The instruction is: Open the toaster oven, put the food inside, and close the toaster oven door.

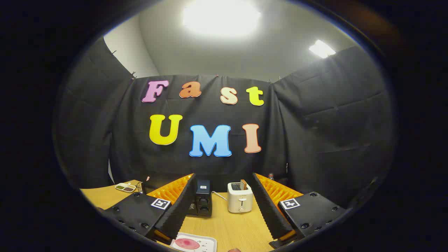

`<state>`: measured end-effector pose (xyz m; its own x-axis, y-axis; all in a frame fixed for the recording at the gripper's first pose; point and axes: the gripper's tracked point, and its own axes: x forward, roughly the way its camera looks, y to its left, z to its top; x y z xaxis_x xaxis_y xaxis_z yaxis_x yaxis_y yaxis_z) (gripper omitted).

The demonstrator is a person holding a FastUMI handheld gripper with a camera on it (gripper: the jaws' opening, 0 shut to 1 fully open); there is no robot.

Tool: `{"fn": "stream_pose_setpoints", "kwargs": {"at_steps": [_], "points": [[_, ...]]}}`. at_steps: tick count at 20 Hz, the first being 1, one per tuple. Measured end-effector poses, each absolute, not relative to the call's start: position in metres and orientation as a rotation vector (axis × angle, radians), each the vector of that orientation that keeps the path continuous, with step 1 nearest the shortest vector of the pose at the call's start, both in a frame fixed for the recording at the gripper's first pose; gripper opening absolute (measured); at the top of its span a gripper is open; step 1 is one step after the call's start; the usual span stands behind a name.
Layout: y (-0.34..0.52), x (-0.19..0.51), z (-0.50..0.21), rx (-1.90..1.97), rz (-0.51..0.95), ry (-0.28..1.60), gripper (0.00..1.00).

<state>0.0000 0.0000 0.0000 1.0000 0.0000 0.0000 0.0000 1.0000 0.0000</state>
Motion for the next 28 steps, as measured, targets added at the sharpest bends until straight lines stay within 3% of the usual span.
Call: {"fn": "stream_pose_setpoints", "kwargs": {"at_steps": [18,28], "points": [[0.02,-0.002,0.003,0.041,-0.003,-0.003,0.98],[0.094,0.081,-0.011,0.122,0.089,0.015,0.98]]}}
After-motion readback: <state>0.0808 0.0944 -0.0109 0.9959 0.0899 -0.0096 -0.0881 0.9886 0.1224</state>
